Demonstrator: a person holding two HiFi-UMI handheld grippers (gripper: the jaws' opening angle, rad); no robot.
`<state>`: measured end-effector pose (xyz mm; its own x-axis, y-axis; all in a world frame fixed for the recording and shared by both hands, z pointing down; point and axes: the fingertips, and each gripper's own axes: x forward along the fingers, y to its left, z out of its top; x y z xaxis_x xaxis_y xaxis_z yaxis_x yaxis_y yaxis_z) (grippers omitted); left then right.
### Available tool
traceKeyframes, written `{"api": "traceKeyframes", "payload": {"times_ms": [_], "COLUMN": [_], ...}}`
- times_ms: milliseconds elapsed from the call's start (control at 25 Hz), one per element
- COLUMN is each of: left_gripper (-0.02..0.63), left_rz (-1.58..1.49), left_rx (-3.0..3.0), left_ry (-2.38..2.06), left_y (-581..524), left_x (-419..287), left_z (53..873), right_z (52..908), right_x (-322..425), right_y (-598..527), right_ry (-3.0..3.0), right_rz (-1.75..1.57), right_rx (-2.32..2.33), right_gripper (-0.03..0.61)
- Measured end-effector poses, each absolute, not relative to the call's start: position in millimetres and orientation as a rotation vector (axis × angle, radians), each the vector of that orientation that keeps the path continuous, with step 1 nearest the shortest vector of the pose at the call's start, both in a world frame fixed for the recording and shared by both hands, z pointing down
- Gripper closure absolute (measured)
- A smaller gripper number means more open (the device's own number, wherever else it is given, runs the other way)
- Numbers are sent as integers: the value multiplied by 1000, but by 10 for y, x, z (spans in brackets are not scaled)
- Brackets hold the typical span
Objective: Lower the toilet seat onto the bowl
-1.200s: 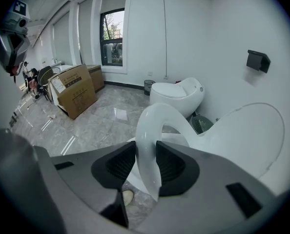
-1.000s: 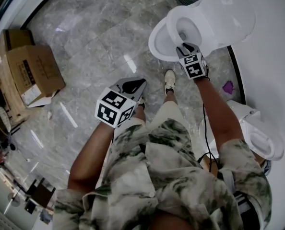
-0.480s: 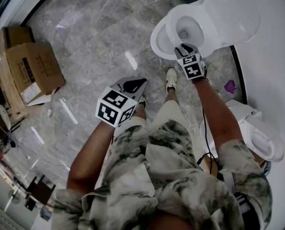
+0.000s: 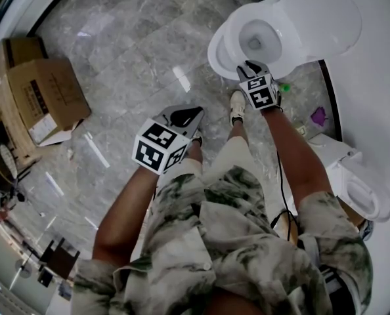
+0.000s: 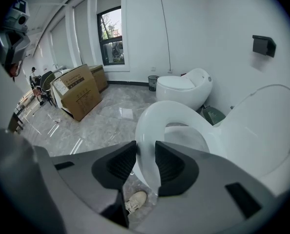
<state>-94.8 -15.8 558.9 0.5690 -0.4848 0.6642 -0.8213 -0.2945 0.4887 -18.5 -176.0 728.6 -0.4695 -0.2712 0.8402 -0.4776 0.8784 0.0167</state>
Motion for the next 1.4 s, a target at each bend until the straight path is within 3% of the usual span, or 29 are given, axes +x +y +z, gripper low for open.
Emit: {"api": "traceKeyframes", "payload": {"times_ms": [1400], "left_gripper": [591], "left_rz": [520], "left_rx": [1912], "left_ry": [-1011], "left_y": [-324], "left_x": [-1059], "left_z": [6248], "right_z": [8253], "right_x": [-455], "right_y": [-1464], "right_ry": [-2013], "right_rz": [334], "right_rx": [459], "right_gripper": [459]}}
